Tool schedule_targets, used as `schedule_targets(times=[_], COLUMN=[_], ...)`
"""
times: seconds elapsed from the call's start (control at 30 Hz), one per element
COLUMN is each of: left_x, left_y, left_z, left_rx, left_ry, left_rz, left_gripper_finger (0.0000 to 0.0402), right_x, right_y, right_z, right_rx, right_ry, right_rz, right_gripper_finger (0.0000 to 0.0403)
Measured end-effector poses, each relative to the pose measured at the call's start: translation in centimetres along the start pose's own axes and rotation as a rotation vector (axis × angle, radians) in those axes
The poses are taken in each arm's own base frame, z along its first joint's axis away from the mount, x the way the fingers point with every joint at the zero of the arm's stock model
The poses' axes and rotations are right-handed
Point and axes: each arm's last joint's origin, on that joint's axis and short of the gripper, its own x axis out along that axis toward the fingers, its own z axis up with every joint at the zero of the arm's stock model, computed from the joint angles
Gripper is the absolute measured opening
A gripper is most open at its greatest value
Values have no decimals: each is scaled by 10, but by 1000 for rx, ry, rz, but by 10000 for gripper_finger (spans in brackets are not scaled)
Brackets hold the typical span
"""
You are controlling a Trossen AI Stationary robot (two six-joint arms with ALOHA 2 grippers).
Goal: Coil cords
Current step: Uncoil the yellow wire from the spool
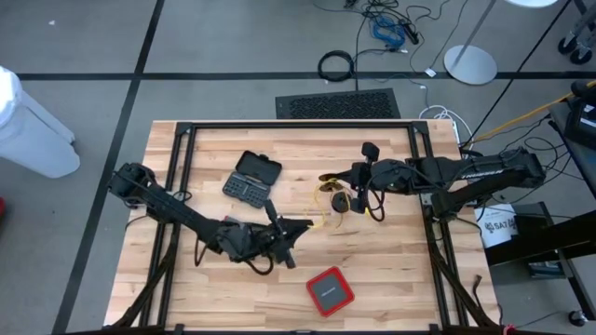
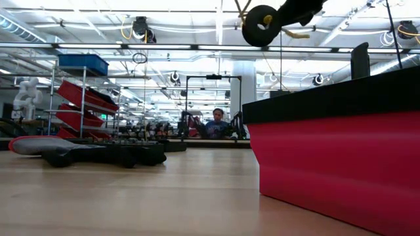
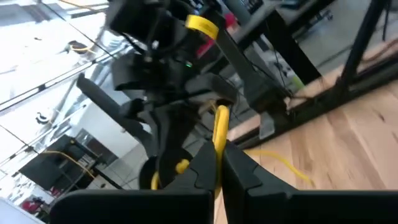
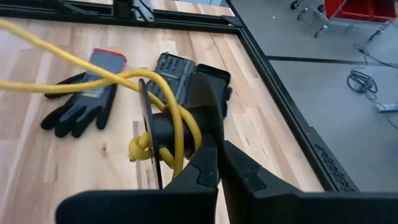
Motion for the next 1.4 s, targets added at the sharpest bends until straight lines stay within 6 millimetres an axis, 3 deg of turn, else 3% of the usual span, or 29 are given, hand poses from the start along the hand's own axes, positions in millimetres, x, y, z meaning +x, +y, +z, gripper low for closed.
schedule_targets(times=[0.13,0.33,0.43,0.53,0.87,1.4], left_x=[1,13,20,28,55,82], left_y=[-8,-8,-5,0,21,23], left_z=[-10,-44,-51,-51,-63,-84], left_rx=[30,-104,-183,-297,-473,-615], left_ry=[73,284,283,214,142,-42], left_rz=[-70,-116,-179,-206,-12,-108], left_gripper_finger=[55,178,215,223,225,226], right_x=[0,0,-1,-1,-6,5], right_y=[-1,-1,-1,-1,7,14], right_z=[2,9,14,18,31,35], right_rx=[-1,-5,6,13,2,-24], right_ry=[-17,-89,-133,-174,-317,-347], right_rz=[-16,-8,-3,9,48,47], right_gripper_finger=[0,0,0,0,0,0])
